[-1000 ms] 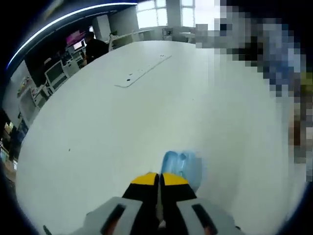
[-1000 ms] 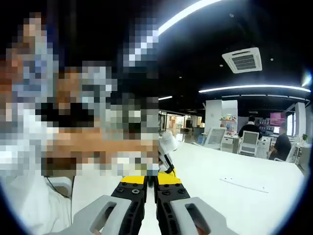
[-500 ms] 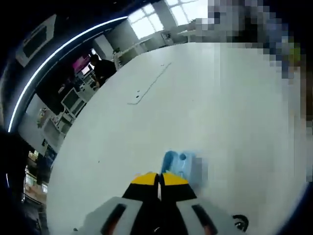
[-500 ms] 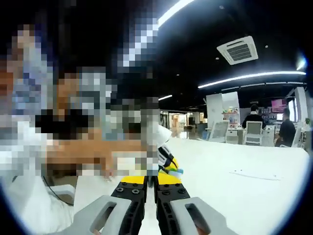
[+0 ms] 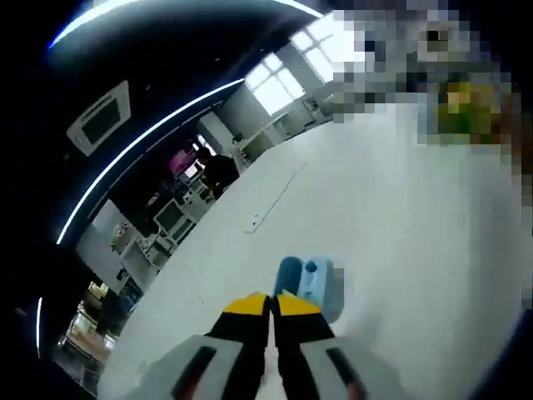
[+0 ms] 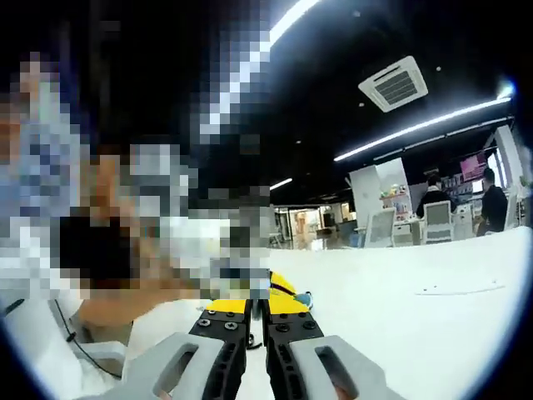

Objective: Pick up the earbuds from the table and place the earbuds into the earbud case

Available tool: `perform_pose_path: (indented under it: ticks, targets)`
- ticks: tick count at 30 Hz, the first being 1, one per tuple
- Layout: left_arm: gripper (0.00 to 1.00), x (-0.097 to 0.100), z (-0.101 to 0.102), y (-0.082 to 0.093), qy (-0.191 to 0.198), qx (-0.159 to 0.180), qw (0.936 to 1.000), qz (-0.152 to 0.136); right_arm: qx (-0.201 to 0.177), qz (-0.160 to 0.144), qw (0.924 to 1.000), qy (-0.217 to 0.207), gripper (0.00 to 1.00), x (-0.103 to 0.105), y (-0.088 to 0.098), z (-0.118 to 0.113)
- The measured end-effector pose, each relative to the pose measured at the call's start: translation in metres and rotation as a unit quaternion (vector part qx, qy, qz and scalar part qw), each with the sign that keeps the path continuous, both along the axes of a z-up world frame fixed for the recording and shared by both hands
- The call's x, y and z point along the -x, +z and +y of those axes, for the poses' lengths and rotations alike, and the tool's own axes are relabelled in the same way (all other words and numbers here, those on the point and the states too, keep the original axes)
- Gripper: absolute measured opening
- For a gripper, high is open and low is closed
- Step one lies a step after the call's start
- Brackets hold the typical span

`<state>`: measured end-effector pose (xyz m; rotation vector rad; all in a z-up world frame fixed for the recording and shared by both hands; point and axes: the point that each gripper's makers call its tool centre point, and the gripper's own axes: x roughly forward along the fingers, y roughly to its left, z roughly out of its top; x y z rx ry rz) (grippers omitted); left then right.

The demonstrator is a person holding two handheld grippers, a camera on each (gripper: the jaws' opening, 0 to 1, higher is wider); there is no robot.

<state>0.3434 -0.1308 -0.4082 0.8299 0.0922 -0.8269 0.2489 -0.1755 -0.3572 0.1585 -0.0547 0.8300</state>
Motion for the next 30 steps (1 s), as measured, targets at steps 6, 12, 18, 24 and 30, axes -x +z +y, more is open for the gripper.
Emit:
perform_pose_path:
  ticks: [6, 12, 18, 24, 30]
  targets:
    - [0.04, 0.030, 0.000, 0.002, -0.014, 0.001, 0.9995, -0.027, 0.039, 0.012, 0.9990, 0.017, 0.05, 0.000, -0.021, 0.015]
    - [0.04, 0.037, 0.021, -0.021, -0.009, -0.078, 0.9967, 0.021, 0.106, 0.104, 0.9824, 0.114, 0.05, 0.025, -0.072, 0.030]
    - [0.04, 0.036, 0.027, -0.035, -0.013, -0.083, 0.9938, 0.073, 0.205, 0.164, 0.9568, 0.125, 0.05, 0.033, -0.123, 0.019]
    - [0.04, 0.035, 0.032, -0.039, -0.016, -0.106, 0.9913, 0.076, 0.302, 0.204, 0.9223, 0.129, 0.05, 0.045, -0.155, 0.007]
    - [0.04, 0.037, 0.033, -0.029, -0.026, -0.103, 0.9918, 0.072, 0.305, 0.211, 0.9176, 0.143, 0.05, 0.050, -0.161, 0.012]
